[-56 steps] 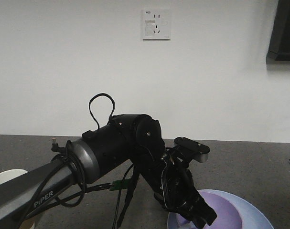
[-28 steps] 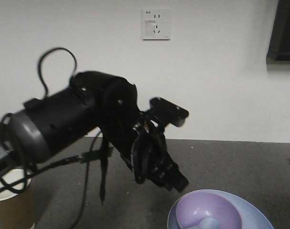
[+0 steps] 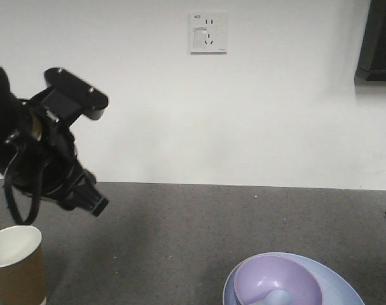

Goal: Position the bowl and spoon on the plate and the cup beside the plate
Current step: 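Move the left gripper to the brown paper cup and grasp it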

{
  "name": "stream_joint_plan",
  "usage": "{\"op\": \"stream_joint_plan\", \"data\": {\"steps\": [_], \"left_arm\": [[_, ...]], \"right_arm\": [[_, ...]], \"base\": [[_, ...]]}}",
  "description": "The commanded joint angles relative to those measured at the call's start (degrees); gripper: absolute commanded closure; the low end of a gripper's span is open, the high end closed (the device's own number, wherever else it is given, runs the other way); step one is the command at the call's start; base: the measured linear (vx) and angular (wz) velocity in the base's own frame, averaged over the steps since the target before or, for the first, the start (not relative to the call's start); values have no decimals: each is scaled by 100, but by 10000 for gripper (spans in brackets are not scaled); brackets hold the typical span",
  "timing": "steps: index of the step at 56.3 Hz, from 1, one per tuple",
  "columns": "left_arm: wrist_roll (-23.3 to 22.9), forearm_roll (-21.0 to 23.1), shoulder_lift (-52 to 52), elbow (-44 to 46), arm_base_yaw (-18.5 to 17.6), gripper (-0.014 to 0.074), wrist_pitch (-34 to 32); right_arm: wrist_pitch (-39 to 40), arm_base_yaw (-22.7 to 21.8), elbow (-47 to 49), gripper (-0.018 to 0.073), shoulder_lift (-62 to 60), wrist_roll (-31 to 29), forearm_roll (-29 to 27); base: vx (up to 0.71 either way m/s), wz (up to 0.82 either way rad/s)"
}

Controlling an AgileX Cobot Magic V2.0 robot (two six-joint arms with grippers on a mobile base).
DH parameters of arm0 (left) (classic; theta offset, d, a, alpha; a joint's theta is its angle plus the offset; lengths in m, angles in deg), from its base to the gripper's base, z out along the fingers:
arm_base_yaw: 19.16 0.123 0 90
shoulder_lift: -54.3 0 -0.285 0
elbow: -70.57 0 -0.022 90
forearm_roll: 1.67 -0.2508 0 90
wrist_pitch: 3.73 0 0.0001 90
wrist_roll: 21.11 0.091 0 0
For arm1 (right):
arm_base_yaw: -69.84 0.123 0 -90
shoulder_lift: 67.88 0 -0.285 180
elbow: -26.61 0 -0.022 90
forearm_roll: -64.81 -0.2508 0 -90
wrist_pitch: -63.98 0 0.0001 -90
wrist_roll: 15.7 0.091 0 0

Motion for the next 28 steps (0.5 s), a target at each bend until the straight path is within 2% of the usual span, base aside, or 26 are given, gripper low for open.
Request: {"op": "stream_joint_plan", "data": {"steps": [1, 10, 28], "left_arm": [[-53, -237, 291, -331, 250, 105, -73], [150, -254, 291, -885, 573, 105, -231], [115, -141, 282, -1496, 1098, 105, -738]], "right_arm": [[415, -18, 133, 568, -21, 1, -13], [408, -18, 133, 568, -21, 1, -31], [404, -18, 133, 568, -21, 1, -36]], "base": [[0, 0], [0, 0], [0, 0]]}}
